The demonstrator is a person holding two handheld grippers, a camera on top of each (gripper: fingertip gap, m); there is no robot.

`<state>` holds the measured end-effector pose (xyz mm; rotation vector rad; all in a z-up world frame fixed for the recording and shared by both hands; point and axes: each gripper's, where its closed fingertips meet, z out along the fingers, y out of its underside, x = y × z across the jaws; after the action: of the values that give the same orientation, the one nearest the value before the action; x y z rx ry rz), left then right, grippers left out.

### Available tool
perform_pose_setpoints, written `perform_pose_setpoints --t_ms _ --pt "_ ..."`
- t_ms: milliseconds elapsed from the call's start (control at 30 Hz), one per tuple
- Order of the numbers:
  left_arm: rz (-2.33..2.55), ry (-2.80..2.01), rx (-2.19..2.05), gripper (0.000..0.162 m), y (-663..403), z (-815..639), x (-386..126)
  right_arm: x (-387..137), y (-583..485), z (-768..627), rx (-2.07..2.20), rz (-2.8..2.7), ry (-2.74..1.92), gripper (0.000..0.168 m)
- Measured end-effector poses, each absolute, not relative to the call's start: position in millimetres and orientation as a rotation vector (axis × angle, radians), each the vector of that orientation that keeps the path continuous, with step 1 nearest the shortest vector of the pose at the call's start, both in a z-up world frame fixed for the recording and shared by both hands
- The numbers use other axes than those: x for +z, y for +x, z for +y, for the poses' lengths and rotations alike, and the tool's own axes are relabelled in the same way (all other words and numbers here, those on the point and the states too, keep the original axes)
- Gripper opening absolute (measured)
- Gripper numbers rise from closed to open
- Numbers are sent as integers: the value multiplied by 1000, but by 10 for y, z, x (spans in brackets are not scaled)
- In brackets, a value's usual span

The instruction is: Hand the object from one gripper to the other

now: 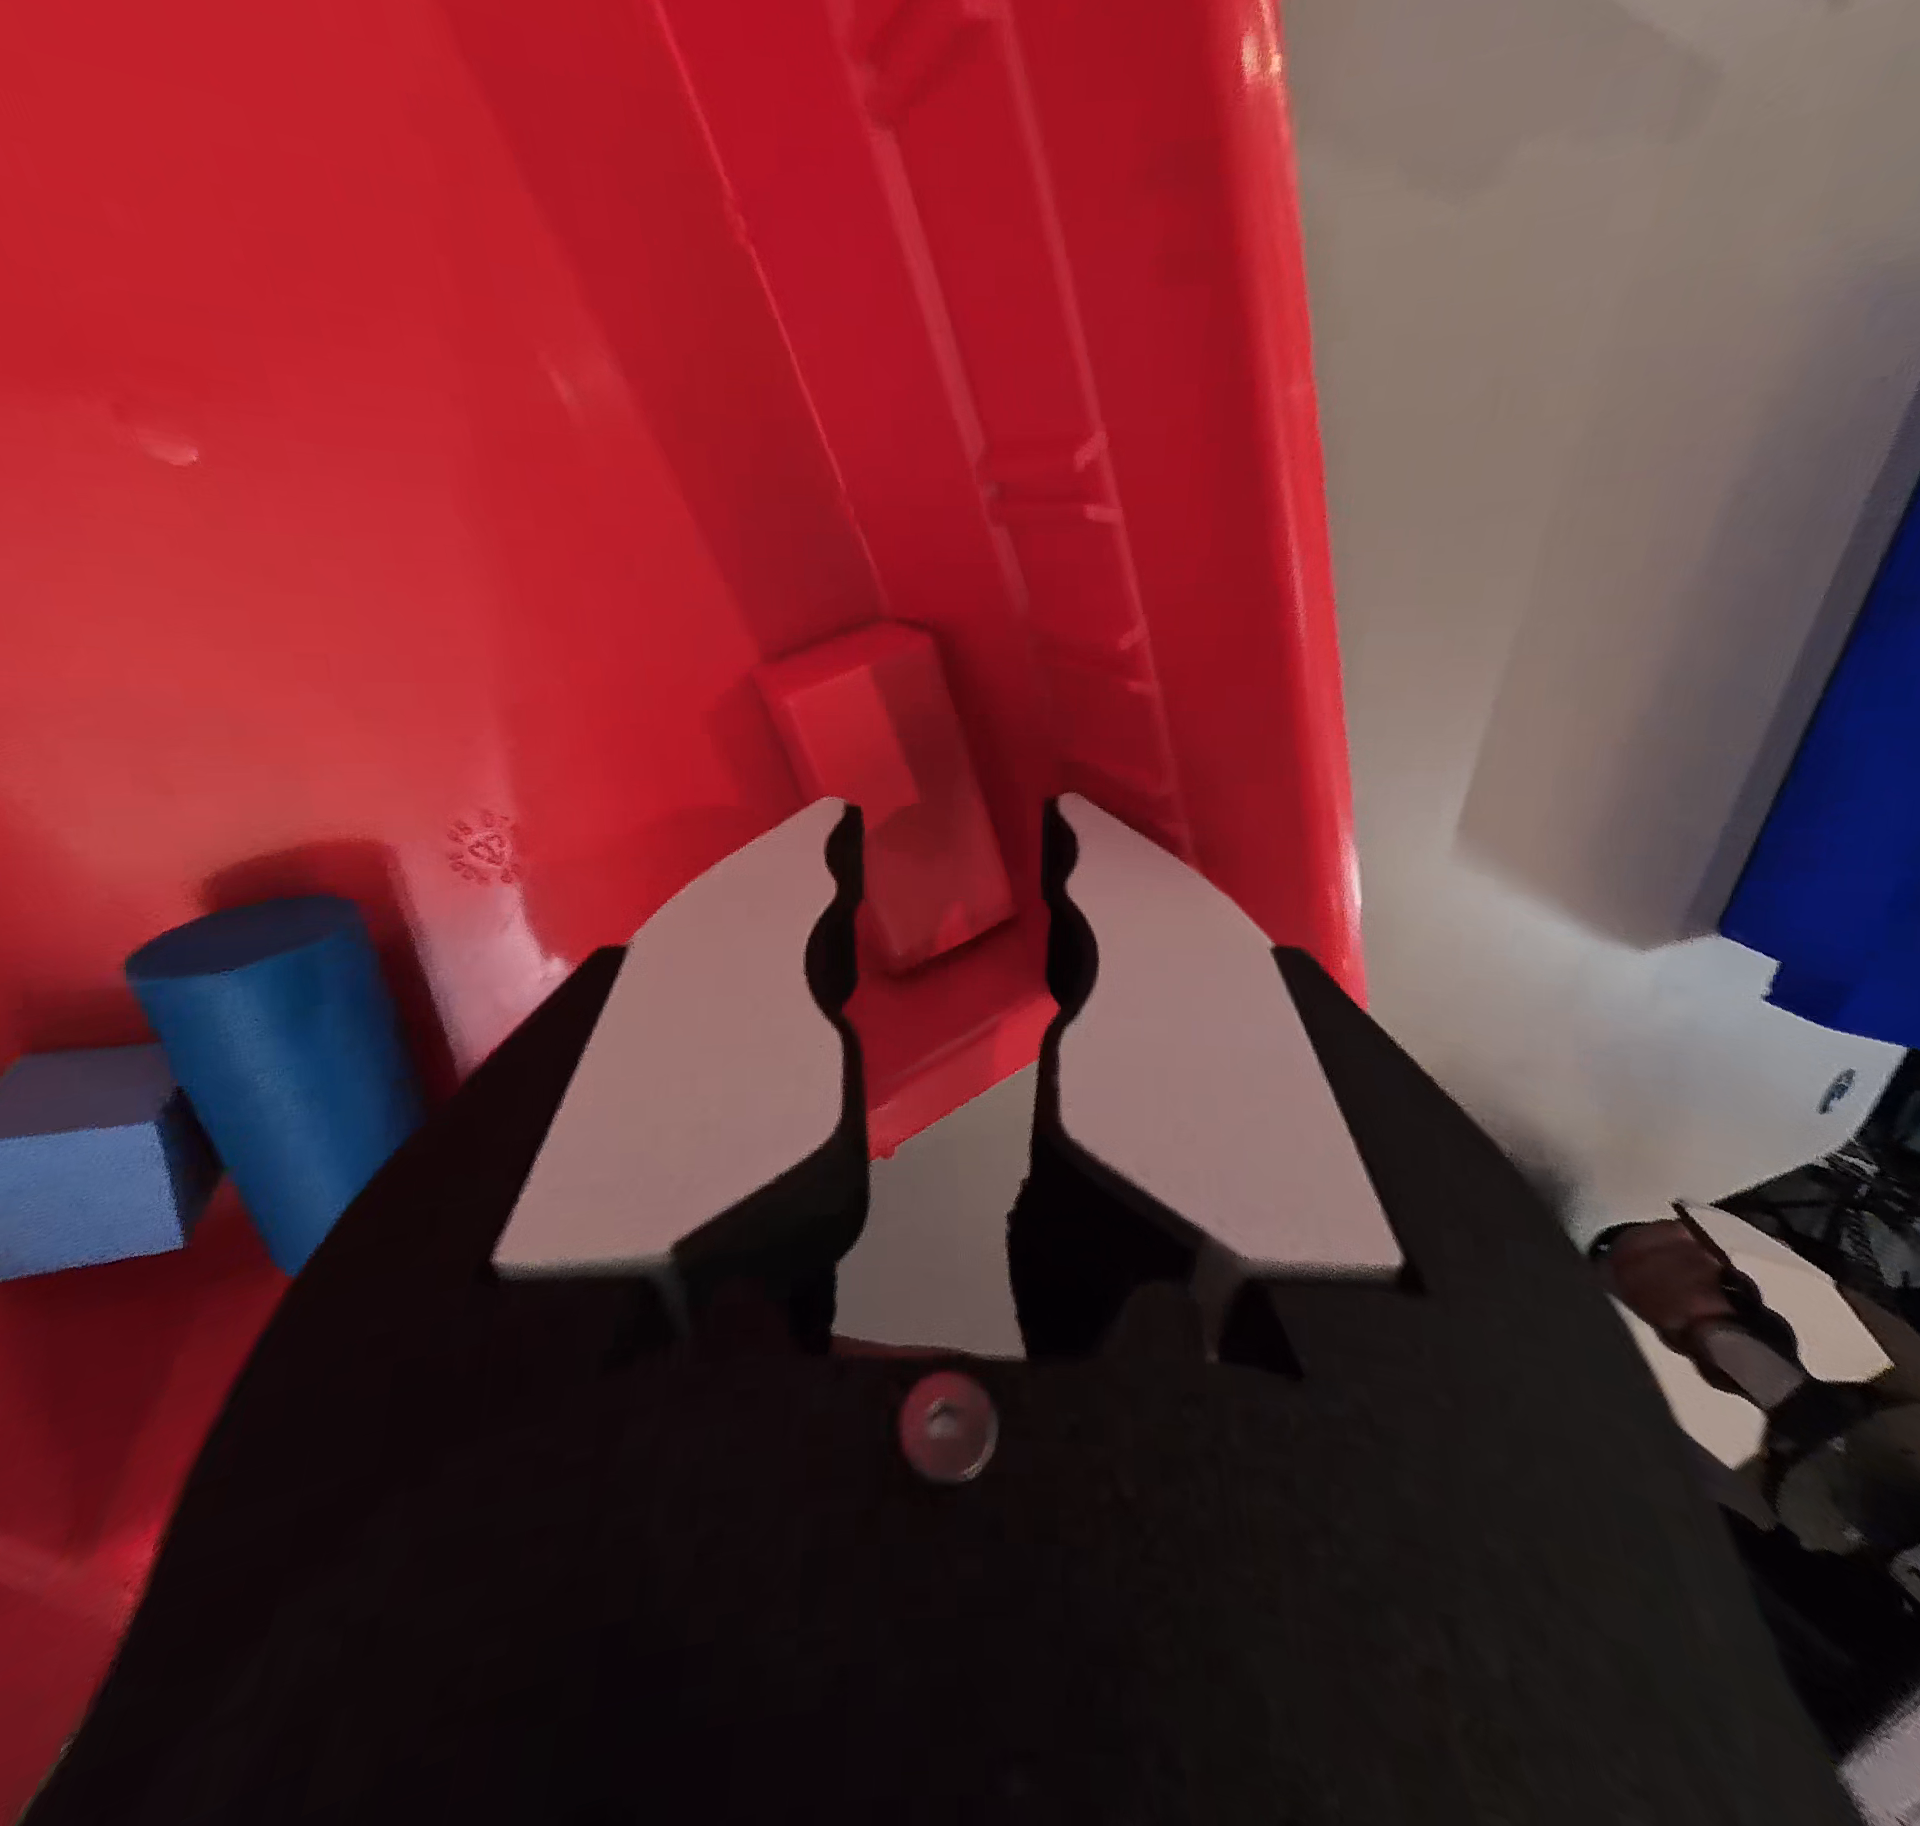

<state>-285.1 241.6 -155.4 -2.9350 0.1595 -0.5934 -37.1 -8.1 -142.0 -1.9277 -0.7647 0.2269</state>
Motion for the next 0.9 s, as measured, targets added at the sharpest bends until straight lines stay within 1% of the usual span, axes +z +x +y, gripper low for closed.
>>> perform_pose_setpoints --t_ms 200,367,467,700,767,900 --pt "185 -2942 -461 30 -2876 2438 -1604 -1422 -360 -72 243 -753 -1934 40" --pt "193 -2955 -370 34 -2874 2404 -1610 -1439 -336 -64 241 -748 -1943 40" --pt "189 -2974 -321 33 -2875 2379 -1650 -1452 -327 -63 249 -747 -1948 40" --pt "107 -2986 -353 34 -2828 2399 -1697 -1423 -329 -78 267 -744 -1940 40" --pt "87 -2982 -362 38 -2820 2425 -1710 -1432 -333 -81 269 -747 -1942 40" --pt "64 -2990 -341 56 -2864 2470 -1751 -1444 -338 -88 262 -755 -1947 40"
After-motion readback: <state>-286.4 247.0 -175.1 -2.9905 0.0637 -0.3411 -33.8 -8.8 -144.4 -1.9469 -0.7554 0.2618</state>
